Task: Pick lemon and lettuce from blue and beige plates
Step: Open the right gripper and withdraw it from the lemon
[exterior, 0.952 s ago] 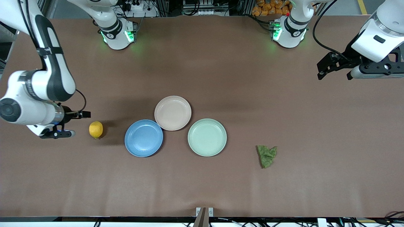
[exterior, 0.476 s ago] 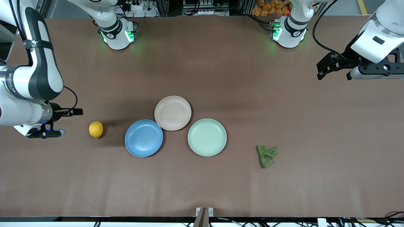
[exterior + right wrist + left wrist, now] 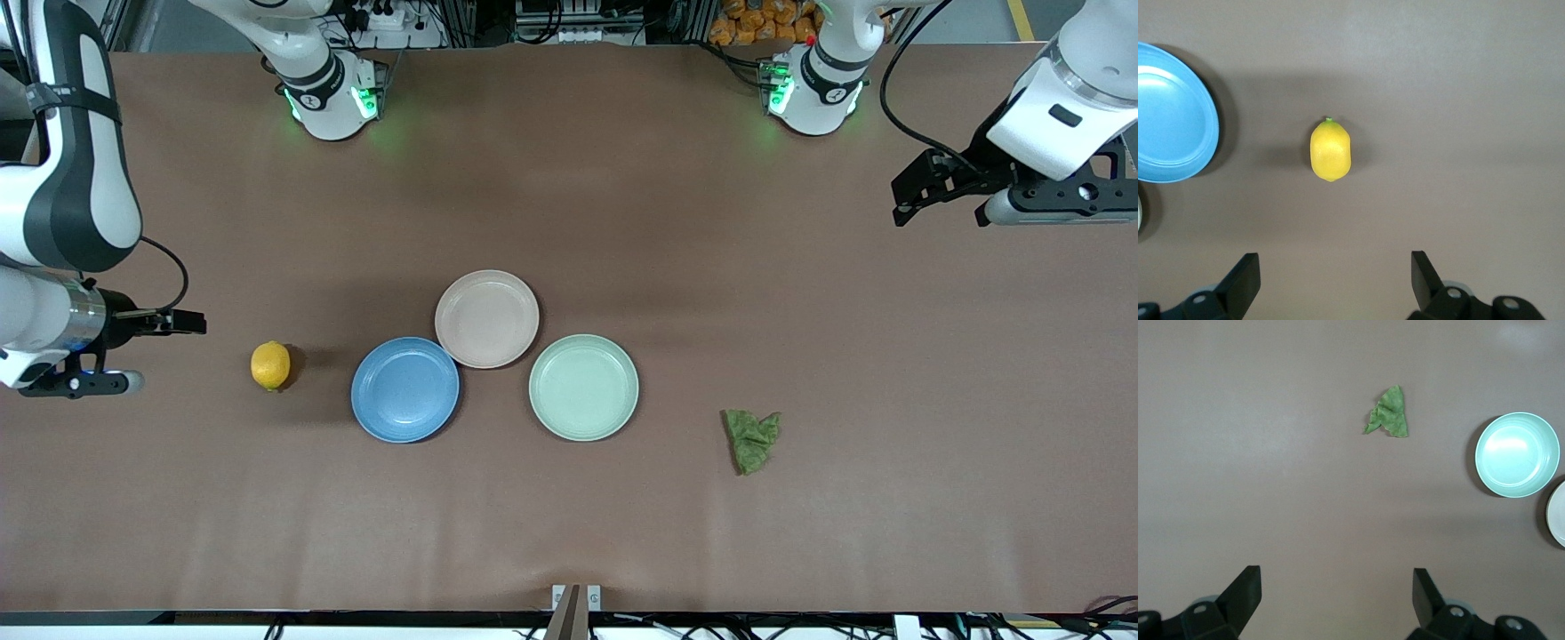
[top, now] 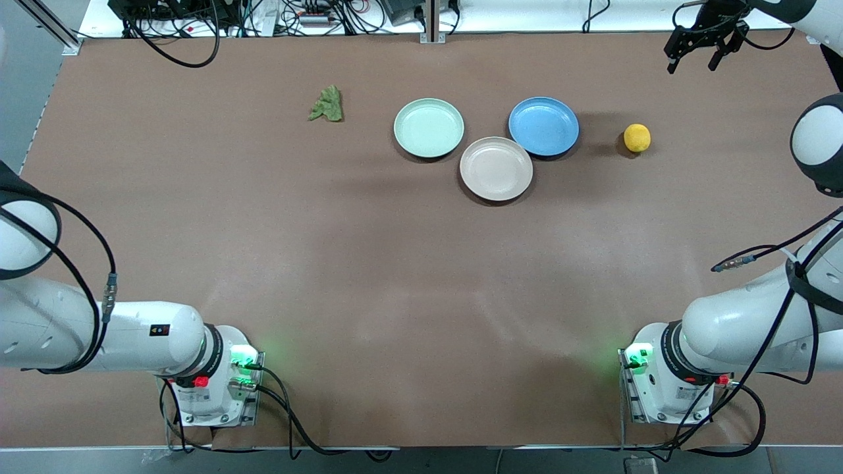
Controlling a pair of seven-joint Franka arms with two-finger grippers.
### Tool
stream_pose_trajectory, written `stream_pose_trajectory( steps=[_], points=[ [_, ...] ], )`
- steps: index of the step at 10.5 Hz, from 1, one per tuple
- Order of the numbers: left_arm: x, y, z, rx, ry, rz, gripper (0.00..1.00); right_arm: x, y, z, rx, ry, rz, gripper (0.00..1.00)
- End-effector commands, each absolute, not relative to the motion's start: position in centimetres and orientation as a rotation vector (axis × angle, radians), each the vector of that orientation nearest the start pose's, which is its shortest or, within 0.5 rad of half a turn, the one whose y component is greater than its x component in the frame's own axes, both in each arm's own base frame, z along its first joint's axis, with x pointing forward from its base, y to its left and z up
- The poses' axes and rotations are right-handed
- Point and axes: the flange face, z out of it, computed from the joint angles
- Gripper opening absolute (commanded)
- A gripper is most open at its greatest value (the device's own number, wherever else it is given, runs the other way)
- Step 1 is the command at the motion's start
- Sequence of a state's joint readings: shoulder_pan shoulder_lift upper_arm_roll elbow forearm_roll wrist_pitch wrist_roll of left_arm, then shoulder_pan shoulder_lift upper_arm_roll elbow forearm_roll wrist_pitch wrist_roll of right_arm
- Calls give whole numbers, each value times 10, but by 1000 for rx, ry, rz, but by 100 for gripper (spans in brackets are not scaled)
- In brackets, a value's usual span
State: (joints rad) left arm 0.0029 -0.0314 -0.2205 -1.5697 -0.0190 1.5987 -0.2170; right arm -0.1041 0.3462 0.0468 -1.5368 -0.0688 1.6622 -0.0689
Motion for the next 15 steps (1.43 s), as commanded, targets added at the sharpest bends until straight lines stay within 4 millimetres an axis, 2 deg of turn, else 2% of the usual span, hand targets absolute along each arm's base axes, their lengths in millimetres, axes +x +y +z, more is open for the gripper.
stream_pose_trajectory(
  steps=[1, 4, 6, 8, 10, 12, 15],
  points=[
    [538, -125, 643, -3175, -2, -62, 100, 638, -49, 451, -3164, -26, 340, 100],
    [541, -123, 640, -3176, -7, -55, 100, 639, -46, 459, -3168, -35, 318, 100],
    [540, -124, 640, -3175, -4, -52, 100, 634, -36, 472, -3183, -55, 291, 100],
    [541, -123, 640, -3175, -7, -58, 100, 620, -30, 487, -3195, -65, 248, 100],
    [541, -123, 640, -3160, -2, -67, 100, 607, -34, 490, -3197, -58, 212, 100],
    [541, -122, 640, -3159, -5, -70, 100, 584, -39, 486, -3212, -52, 15, 100],
    [541, -123, 641, -3155, -2, -74, 100, 569, -45, 504, -3216, -33, -61, 100]
  ],
)
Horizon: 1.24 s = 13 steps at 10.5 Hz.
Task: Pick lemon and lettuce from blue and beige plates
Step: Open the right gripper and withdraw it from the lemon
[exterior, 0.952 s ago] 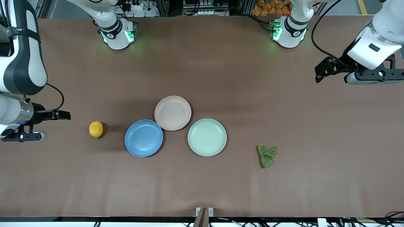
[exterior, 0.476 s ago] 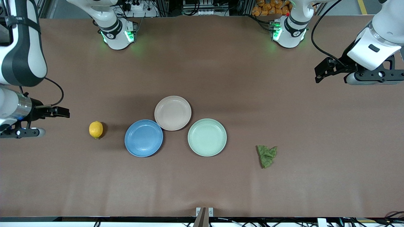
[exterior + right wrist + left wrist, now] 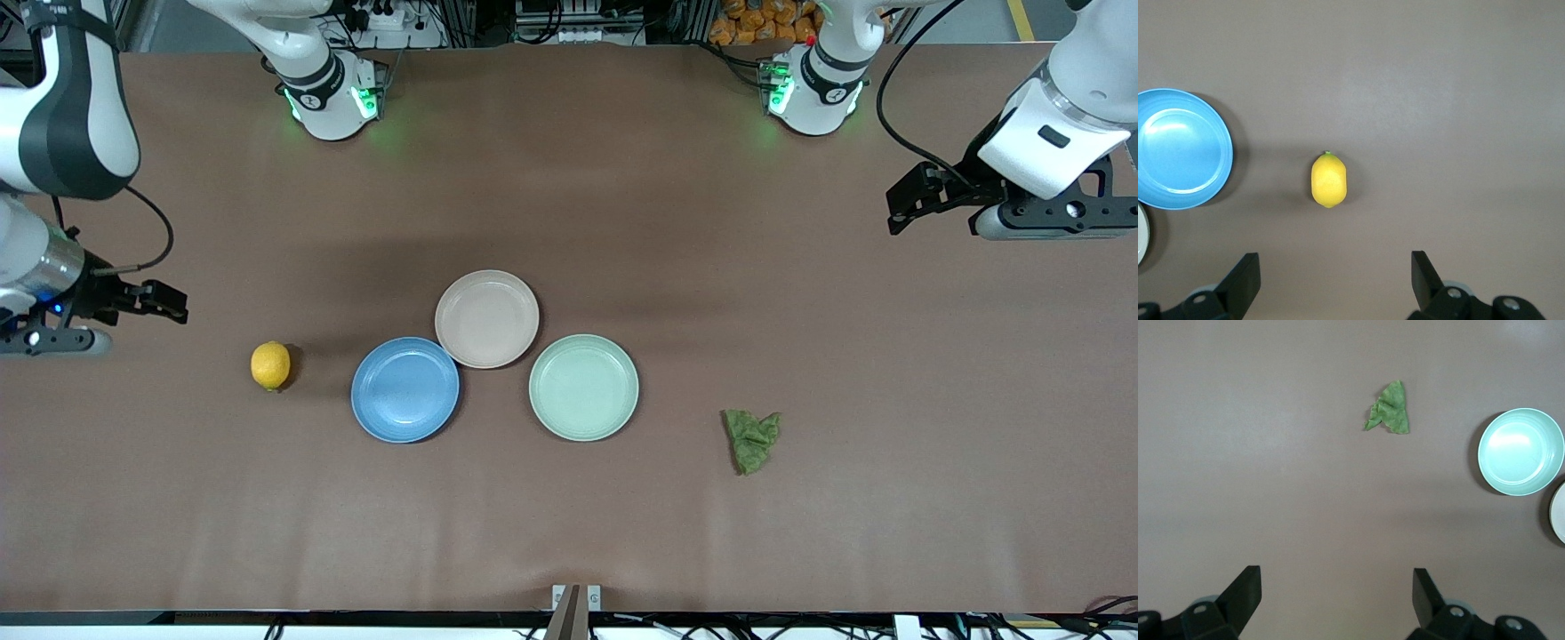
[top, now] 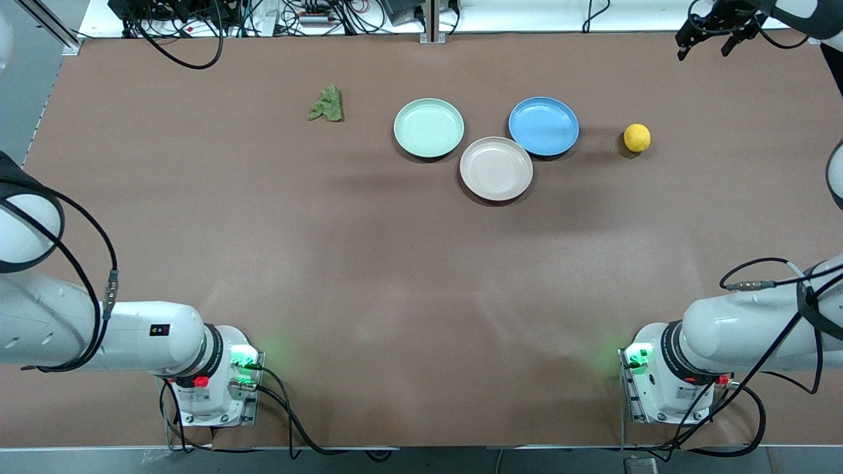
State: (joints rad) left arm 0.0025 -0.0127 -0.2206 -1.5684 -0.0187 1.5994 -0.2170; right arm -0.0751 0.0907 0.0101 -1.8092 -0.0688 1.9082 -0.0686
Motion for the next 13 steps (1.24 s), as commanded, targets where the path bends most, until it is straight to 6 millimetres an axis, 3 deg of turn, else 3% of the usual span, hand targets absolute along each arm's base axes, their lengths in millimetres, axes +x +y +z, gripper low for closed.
stream_pose_trajectory(
  steps=[1, 4, 6, 7, 8, 11, 13],
  points=[
    [541, -123, 640, -3154, -5, -72, 100, 566, -44, 515, -3215, -32, -93, 100],
    [541, -123, 640, -3154, -2, -72, 100, 566, -38, 568, -3215, -49, -229, 100],
    [541, -123, 640, -3154, -2, -72, 100, 565, -35, 588, -3226, -64, -239, 100],
    [541, -123, 641, -3155, -2, -74, 100, 564, -22, 602, -3237, -91, -241, 100],
    [542, -122, 640, -3154, -5, -72, 100, 562, -16, 627, -3289, -107, -225, 100],
    [542, -120, 640, -3154, -7, -72, 100, 551, -13, 660, -3287, 66, -180, 100],
    [542, -120, 640, -3153, -5, -72, 100, 550, -13, 666, -3268, 76, -193, 100]
  ],
)
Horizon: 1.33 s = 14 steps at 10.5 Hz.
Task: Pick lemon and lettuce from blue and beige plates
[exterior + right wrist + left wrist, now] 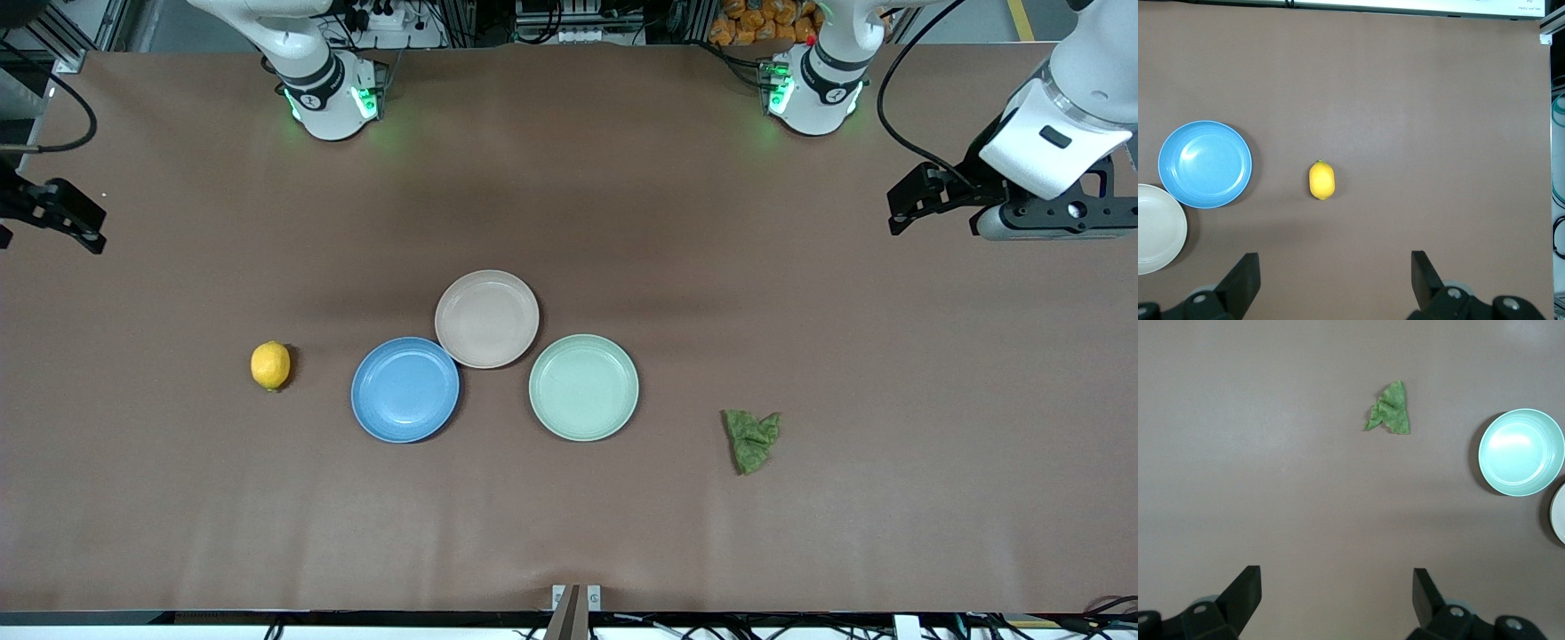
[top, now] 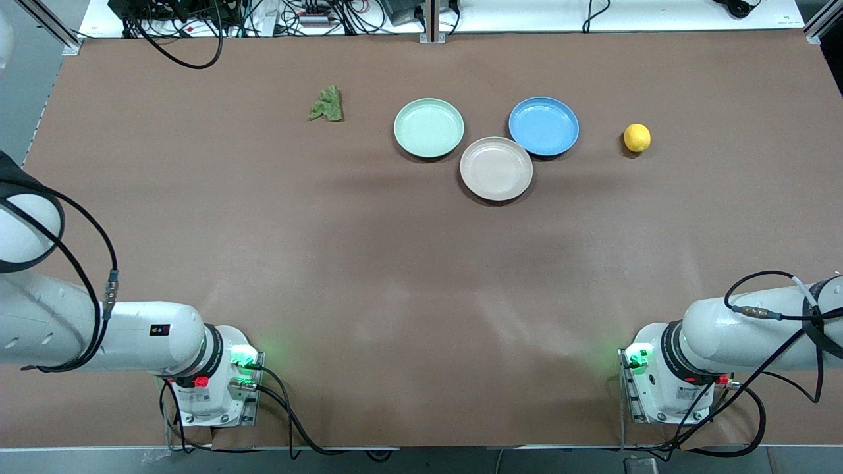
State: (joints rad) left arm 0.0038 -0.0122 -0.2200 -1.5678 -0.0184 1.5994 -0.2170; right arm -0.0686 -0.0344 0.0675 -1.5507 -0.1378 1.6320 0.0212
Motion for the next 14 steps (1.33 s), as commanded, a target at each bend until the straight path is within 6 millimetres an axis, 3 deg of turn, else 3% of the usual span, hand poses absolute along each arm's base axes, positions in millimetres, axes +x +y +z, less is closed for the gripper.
stream_pose_trajectory(
  steps=[1, 4, 7, 14],
  points=[
    [542, -120, 640, -3153, -7, -72, 100, 550, -16, 666, -3245, 90, -193, 100],
    [542, -119, 640, -3133, 0, -79, 100, 551, -18, 665, -3235, 102, -187, 100],
    [542, -119, 640, -3133, 0, -79, 100, 551, -26, 668, -3143, 240, -173, 100],
    [542, -119, 639, -3133, 0, -76, 100, 544, -26, 668, -3153, 290, -77, 100]
  ],
)
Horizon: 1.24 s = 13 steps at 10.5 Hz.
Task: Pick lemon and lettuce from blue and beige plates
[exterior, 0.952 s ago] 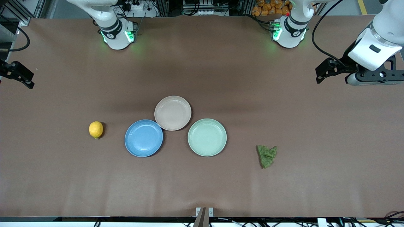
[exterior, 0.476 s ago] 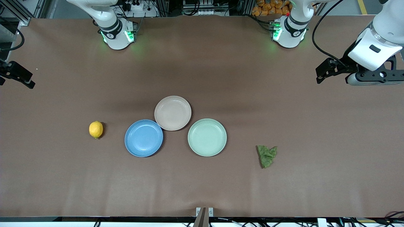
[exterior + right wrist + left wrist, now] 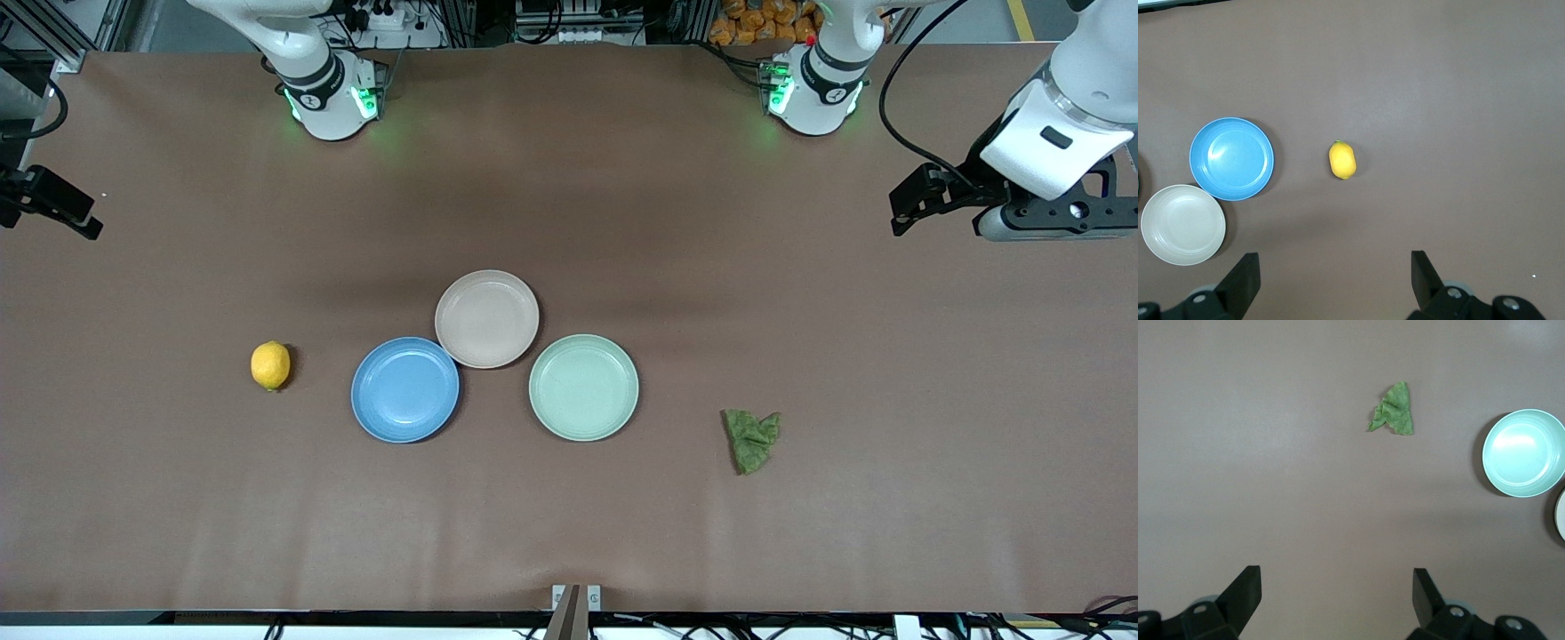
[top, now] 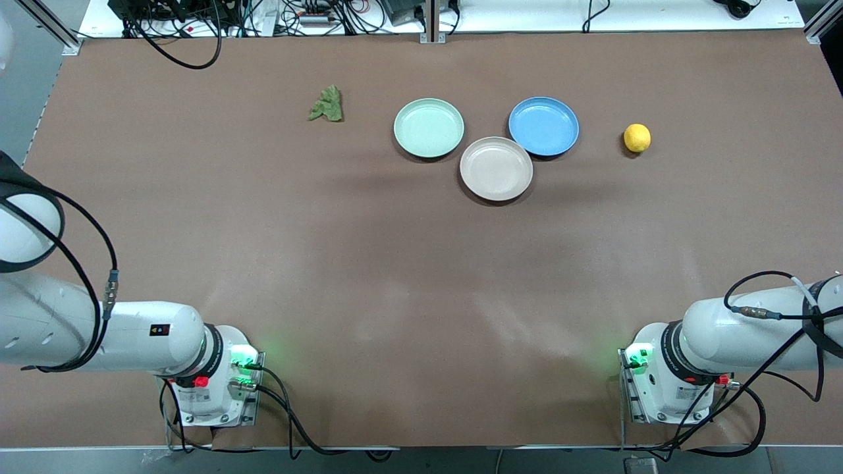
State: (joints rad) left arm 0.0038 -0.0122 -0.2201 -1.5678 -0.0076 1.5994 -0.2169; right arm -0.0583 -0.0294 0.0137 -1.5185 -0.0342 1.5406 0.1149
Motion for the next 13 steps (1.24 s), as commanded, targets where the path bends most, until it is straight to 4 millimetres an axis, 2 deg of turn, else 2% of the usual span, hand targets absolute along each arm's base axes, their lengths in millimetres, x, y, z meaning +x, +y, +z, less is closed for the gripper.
stream_pose_trajectory(
  steps=[1, 5, 13],
  points=[
    [542, -119, 639, -3133, -2, -76, 100, 543, -26, 669, -3153, 290, -77, 100],
    [542, -120, 638, -3133, 0, -74, 100, 545, -15, 669, -3162, 237, -93, 100],
    [542, -119, 638, -3132, 0, -72, 100, 548, -11, 671, -3181, 199, -102, 100]
  ],
)
